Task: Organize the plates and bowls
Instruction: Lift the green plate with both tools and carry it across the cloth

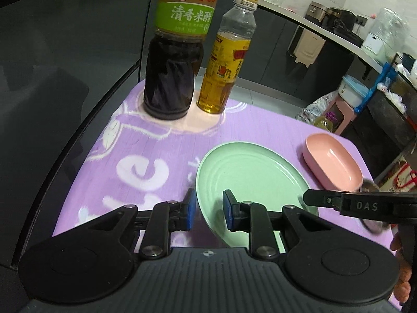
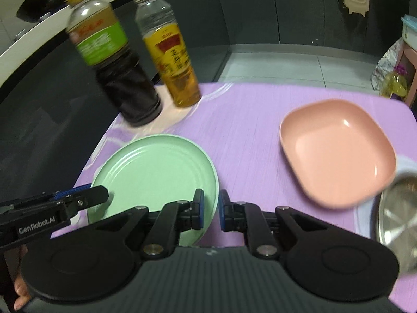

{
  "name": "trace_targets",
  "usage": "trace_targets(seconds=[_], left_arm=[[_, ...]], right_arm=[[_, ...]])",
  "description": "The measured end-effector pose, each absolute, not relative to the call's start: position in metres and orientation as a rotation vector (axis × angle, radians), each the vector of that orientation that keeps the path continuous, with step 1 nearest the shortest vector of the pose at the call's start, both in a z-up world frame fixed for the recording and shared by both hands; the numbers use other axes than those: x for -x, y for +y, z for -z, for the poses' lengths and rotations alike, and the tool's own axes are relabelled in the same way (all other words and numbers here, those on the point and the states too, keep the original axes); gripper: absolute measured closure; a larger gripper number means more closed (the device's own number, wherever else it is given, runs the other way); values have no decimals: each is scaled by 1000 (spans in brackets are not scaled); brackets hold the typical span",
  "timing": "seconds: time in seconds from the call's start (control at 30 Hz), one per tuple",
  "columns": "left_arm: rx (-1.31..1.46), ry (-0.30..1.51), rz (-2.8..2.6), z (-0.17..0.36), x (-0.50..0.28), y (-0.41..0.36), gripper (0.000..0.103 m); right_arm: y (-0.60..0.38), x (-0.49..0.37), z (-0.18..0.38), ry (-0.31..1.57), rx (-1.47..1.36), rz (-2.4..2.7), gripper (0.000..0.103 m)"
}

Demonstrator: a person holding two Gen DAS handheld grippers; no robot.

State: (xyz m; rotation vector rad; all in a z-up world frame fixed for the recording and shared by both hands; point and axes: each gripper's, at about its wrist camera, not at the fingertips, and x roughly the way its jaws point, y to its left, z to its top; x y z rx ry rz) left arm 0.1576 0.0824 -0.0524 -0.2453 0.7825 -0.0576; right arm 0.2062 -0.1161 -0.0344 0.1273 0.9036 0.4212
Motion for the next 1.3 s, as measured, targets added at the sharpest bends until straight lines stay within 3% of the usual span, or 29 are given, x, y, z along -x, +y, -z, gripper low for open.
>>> trace_targets(seconds=[0.47,1.3], left_arm=[[253,794,30,63,-129,94,82],[255,863,39,95,-144,115,78]], right_arm=[[-110,-171,31,887,-126,-419,90],[-86,-189,58,956,-108,-412,90]])
